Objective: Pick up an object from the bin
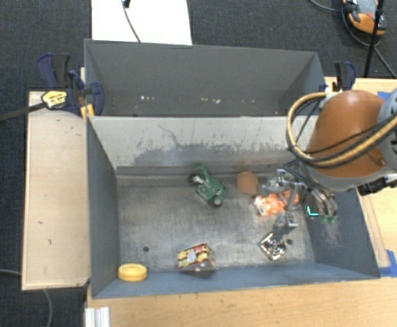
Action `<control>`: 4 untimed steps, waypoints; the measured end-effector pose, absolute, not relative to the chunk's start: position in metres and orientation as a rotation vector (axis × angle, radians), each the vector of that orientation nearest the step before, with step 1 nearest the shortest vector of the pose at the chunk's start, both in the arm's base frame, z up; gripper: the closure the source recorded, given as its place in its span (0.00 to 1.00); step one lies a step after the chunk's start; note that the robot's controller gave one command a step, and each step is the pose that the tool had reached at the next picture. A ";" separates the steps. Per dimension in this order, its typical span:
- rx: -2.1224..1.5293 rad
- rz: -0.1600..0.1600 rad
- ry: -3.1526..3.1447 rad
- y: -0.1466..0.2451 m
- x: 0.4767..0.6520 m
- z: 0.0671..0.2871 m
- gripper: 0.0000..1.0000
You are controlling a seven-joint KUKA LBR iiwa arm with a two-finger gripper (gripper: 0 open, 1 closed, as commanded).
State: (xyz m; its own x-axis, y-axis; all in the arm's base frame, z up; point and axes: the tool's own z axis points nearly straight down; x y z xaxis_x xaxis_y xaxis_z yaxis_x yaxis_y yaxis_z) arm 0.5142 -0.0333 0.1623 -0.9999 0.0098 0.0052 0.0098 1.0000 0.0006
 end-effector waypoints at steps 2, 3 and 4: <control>0.049 -0.002 -3.152 -0.051 0.546 0.074 1.00; 0.051 -0.001 -3.143 -0.051 0.543 0.072 0.00; 0.052 -0.001 -3.143 -0.051 0.543 0.072 0.00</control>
Offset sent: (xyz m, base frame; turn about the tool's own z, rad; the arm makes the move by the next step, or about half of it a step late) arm 0.0285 -0.0183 -0.0923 -0.0414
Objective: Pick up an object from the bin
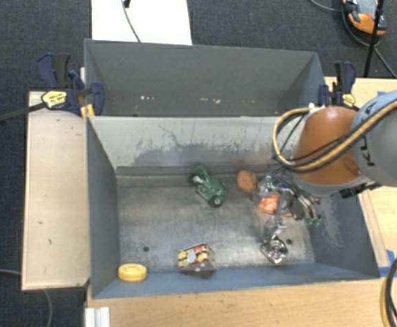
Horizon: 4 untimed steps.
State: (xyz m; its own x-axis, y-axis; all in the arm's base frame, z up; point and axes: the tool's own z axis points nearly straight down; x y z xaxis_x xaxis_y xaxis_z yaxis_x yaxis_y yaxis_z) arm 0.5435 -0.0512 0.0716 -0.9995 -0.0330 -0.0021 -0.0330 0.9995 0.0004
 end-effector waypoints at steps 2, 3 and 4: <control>-0.136 0.003 3.133 -0.108 0.567 0.072 0.00; -0.025 -0.001 3.129 -0.126 0.590 0.074 1.00; -0.025 -0.001 3.129 -0.126 0.590 0.074 1.00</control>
Offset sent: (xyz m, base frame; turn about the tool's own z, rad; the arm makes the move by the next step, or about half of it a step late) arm 0.0190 -0.0663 -0.0016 -0.0514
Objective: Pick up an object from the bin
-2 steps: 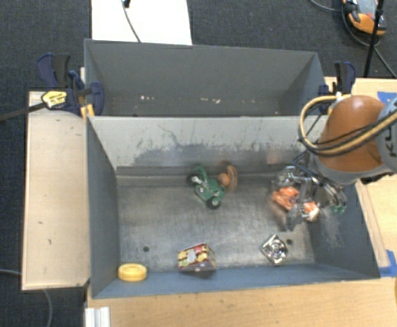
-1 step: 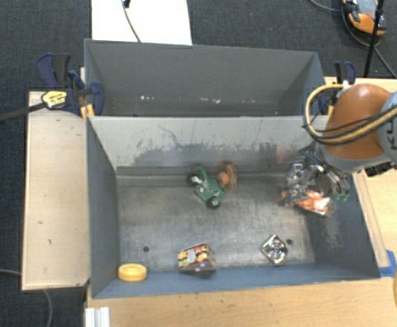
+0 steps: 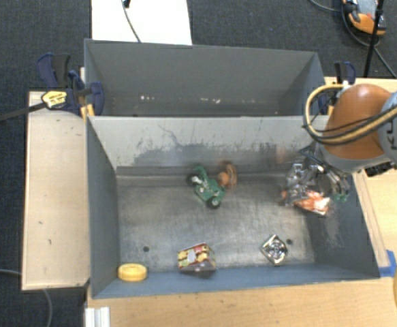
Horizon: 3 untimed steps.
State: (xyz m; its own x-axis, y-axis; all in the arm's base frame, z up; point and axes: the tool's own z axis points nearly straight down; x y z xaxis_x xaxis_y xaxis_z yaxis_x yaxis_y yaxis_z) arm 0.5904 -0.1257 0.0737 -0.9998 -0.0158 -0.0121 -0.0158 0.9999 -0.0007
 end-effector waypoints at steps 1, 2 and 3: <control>-0.049 0.000 3.137 -0.122 0.580 0.195 1.00; -0.048 0.000 3.138 -0.122 0.580 0.195 1.00; -0.037 0.002 3.142 -0.119 0.571 0.240 1.00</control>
Offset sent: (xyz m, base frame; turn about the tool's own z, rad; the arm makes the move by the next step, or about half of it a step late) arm 0.0000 0.0000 0.0000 0.0000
